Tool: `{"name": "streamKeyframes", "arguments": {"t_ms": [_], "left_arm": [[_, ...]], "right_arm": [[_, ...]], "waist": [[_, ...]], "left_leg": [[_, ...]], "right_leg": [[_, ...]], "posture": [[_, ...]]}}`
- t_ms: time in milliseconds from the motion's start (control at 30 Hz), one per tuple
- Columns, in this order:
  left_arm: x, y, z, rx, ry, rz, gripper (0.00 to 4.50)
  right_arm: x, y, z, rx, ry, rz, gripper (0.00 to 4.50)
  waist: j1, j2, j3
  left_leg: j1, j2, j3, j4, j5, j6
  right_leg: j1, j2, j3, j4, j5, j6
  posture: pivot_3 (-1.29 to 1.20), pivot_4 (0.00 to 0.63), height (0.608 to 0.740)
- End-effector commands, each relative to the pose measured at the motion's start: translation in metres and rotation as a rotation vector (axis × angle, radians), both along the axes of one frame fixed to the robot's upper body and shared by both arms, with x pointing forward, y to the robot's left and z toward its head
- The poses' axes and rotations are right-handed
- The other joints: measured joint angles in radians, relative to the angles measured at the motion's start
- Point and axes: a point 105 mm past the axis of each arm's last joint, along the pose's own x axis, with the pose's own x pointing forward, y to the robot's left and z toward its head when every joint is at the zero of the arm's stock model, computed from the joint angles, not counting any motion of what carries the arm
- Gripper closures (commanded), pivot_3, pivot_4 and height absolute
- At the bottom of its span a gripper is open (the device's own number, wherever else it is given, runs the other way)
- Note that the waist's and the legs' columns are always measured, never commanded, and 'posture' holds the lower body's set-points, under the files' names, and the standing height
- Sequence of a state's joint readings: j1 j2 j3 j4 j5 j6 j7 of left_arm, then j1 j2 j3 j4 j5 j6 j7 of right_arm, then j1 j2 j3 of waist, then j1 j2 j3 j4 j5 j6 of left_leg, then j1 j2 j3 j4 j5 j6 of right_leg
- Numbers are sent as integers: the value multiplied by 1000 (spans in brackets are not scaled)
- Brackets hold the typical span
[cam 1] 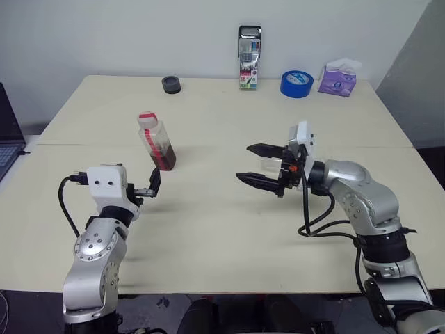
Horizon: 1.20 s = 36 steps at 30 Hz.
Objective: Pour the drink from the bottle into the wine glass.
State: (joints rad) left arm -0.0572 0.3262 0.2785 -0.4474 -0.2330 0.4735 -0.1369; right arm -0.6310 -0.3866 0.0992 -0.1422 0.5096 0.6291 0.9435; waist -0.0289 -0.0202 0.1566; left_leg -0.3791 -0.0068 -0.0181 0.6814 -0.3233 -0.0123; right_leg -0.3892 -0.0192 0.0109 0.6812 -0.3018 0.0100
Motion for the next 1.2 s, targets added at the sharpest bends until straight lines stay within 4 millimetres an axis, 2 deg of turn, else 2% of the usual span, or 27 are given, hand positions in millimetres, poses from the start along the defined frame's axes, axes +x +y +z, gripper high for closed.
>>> {"name": "streamKeyframes", "arguments": {"t_ms": [33,167,433,967,1200], "left_arm": [[7,-1,15,14,-58,10,0],[16,0,27,16,-102,15,0],[39,-5,35,14,-113,-28,0],[92,-11,37,-6,-128,-75,0],[105,-15,36,-21,-140,-83,0]], "right_arm": [[-6,10,20,44,-46,65,26],[-7,13,21,48,-49,70,26],[-10,14,23,59,-53,56,26],[-15,15,26,65,-55,27,26],[-14,14,25,62,-56,6,26]], "waist": [[0,0,0],[2,0,0],[2,0,0],[2,0,0],[2,0,0]], "left_leg": [[0,0,0,0,0,0],[-1,0,0,0,1,-1],[-1,0,-1,0,2,-4],[-2,0,-1,1,3,-5],[-2,0,-1,1,3,-6]], "right_leg": [[0,0,0,0,0,0],[0,-1,-1,0,0,0],[0,-1,-1,0,0,0],[-1,-1,-1,0,0,0],[-2,-1,-2,0,0,0]], "posture": [[0,150,740],[0,150,740],[0,150,740],[0,150,740],[0,150,740]]}}
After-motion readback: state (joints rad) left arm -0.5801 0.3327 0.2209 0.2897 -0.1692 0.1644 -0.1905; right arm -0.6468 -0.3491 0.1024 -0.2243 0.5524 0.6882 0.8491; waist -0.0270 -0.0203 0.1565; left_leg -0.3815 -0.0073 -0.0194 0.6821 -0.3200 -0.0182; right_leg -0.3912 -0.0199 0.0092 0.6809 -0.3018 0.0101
